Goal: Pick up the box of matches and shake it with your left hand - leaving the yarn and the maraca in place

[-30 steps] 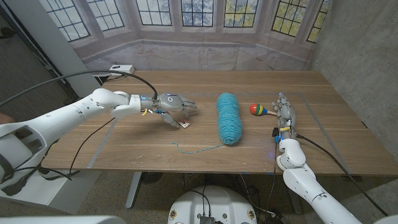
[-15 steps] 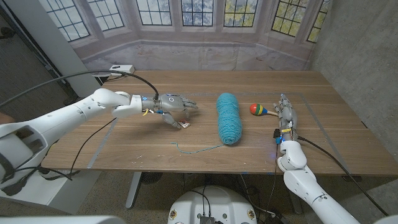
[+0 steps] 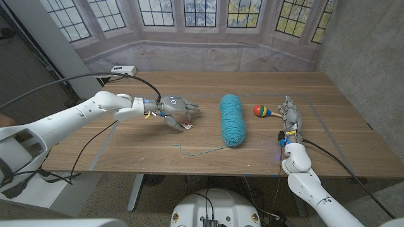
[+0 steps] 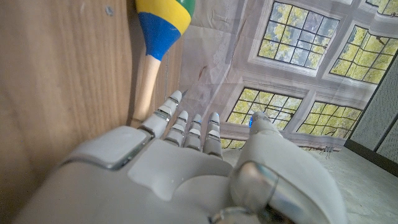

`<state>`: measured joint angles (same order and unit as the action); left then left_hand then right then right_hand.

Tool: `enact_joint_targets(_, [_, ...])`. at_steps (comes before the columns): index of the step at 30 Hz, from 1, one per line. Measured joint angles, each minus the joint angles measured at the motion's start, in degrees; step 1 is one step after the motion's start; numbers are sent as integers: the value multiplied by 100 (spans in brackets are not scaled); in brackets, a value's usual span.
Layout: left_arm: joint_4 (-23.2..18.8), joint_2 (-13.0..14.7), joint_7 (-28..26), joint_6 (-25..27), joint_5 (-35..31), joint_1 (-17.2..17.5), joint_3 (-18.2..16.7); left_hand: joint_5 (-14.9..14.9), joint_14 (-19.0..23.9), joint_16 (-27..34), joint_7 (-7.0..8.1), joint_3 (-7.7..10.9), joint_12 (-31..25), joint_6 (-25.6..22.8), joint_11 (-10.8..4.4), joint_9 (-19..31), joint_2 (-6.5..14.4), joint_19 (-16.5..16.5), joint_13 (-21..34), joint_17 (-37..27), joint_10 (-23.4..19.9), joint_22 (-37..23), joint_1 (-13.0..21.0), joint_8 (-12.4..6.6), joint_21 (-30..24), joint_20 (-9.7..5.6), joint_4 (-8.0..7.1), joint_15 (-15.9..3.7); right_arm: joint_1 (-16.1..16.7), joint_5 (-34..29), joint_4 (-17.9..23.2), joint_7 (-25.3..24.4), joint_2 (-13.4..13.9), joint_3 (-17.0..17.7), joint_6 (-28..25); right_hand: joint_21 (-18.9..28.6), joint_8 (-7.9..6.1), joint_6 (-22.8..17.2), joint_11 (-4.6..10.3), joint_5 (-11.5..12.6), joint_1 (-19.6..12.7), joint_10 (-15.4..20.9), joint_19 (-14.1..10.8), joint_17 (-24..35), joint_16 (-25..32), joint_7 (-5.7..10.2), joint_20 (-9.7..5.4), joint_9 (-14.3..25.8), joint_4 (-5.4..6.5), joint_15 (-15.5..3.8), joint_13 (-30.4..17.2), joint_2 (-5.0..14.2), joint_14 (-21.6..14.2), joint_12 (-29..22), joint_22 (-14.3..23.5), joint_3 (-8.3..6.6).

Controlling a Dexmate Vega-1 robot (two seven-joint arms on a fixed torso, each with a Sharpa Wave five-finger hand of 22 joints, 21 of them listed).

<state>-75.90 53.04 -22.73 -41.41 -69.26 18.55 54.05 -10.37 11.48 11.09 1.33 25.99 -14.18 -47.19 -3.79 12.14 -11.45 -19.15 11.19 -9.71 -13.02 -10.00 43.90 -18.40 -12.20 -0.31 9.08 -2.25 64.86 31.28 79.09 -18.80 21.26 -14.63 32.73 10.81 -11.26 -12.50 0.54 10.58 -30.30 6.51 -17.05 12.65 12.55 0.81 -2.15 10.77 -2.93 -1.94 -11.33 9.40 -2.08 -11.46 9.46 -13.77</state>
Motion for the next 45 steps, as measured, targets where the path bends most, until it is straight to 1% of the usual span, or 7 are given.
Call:
enact_joint_targets(10, [52, -22, -34, 0, -47, -4, 6, 0, 0, 0, 0, -18, 0, 0, 0, -16, 0, 0, 0, 0, 0, 0, 0, 0, 0, 0, -18, 0, -36, 0, 116, 0, 85, -14, -50, 0, 0, 0, 0, 0, 0, 0, 0, 0, 49, 0, 0, 0, 0, 0, 0, 0, 0, 0, 0, 0])
enact_joint_targets(11, [164, -78, -54, -2, -62, -58, 76, 0, 0, 0, 0, -26, 0, 0, 0, -16, 0, 0, 0, 0, 0, 0, 0, 0, 0, 0, -22, 0, -39, -20, 130, -16, 95, -15, -189, 0, 0, 0, 0, 0, 0, 0, 0, -1, 49, 0, 0, 0, 0, 0, 0, 0, 0, 0, 0, 0])
enact_joint_targets(23, [388, -207, -243, -5, -129, -192, 236, -28, 0, -4, 0, -40, 27, 0, 0, -16, 1, 0, 1, 0, 1, 0, -1, 45, 0, 0, -10, 1, -96, -54, 293, -30, 219, -24, -413, 0, 0, 1, 0, 0, 0, 0, 0, -1, 49, 1, 0, 0, -16, 0, 0, 0, 0, 0, 0, -15])
enact_joint_targets(35, [623, -331, -434, 33, -182, -345, 437, -29, 20, -21, 0, -41, 27, 0, 17, -15, 10, -3, 1, 0, -23, -28, -10, 88, 0, -4, -8, -21, -123, -59, 301, -44, 230, -30, -454, 0, 0, 1, 0, 0, 0, 0, 0, -1, 49, 1, 0, 0, -15, 0, 0, 0, 0, 0, 0, -15])
enact_joint_targets(37, [642, -338, -454, 41, -186, -357, 458, -29, 44, -21, 32, -57, 27, -32, -11, -15, 8, -31, 1, 0, -51, -28, -8, 88, 0, -31, 8, 2, -127, -60, 299, -46, 230, -30, -454, 0, 0, 1, 0, 0, 0, 0, 0, -1, 49, 1, 0, 0, -15, 0, 0, 0, 0, 0, 0, -15])
enact_joint_targets(40, [677, -352, -507, 84, -195, -377, 495, -28, 41, -21, 42, -58, 27, -41, 10, -15, 7, -53, 1, 0, -71, -28, -7, 88, 0, -9, 8, 0, -136, -62, 284, -48, 230, -30, -454, 0, 0, 1, 0, 0, 0, 0, 0, -1, 49, 1, 0, 0, -15, 0, 0, 0, 0, 0, 0, -15])
enact_joint_targets(45, [699, -360, -591, 167, -222, -382, 528, -28, 92, -21, -10, -58, 27, -154, 0, -2, -23, -61, 1, 0, -144, -28, 23, 88, 0, 0, 7, -10, -158, -62, 245, -49, 219, -30, -454, 0, 0, 1, 32, 0, 0, 32, 0, -1, 49, 1, 0, 0, -15, 0, 0, 0, 0, 0, 0, -15])
